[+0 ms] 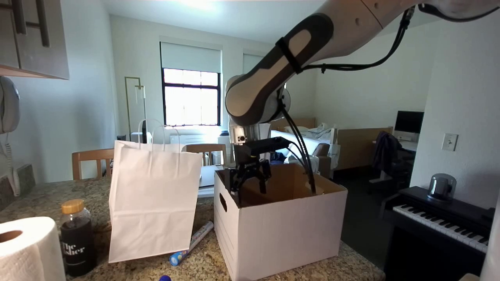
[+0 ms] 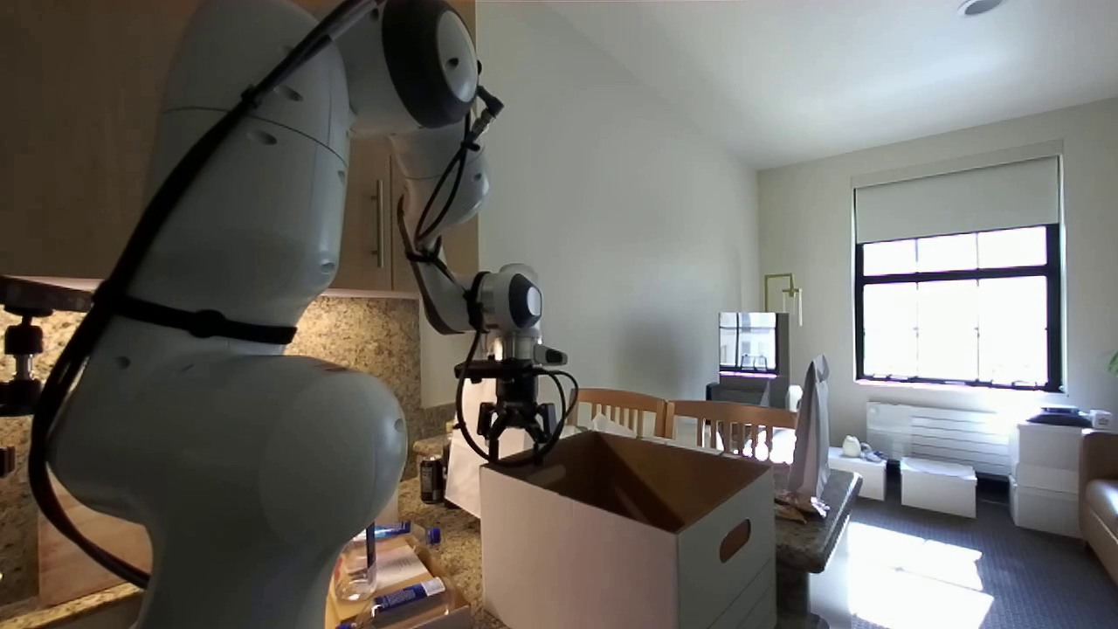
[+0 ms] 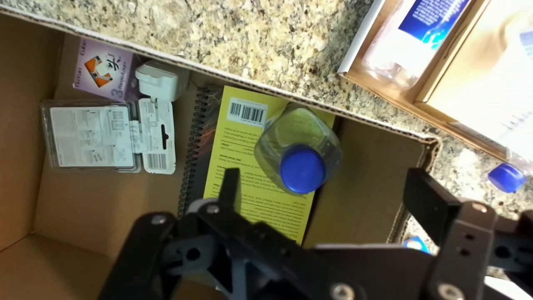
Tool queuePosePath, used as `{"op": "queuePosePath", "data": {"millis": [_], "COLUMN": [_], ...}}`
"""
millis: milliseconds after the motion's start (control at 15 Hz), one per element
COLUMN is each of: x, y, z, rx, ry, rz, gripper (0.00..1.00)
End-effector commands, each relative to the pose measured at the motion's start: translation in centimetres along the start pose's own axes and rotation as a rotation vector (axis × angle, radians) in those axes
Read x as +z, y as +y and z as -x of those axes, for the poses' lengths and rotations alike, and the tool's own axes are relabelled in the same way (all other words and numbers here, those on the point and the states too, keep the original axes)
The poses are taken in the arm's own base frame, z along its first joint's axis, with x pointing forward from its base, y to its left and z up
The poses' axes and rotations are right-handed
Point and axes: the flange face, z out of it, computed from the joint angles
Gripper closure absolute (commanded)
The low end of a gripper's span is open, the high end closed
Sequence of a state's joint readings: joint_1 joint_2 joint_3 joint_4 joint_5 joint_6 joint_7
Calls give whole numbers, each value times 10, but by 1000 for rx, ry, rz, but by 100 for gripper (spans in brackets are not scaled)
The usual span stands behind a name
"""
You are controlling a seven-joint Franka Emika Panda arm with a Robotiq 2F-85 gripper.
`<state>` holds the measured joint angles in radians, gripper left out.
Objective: Remove the bottles from the box and put them on the table
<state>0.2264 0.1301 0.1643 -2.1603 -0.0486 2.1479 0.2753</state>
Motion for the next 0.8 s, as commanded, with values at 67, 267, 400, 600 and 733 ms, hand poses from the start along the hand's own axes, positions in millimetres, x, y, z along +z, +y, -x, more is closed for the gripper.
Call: {"op": "queuePosePath", "data": {"millis": [67, 267, 400, 600, 733], "x": [-3, 3, 2, -1, 4], "y": [10, 14, 19, 27, 31], "z": [-3, -1, 0, -3, -4], "rx": [-44, -30, -27, -18, -13], "ry": [-37, -28, -25, -27, -43], "rz": [-36, -10, -18, -28, -11], "gripper": [0, 0, 0, 0, 0]}}
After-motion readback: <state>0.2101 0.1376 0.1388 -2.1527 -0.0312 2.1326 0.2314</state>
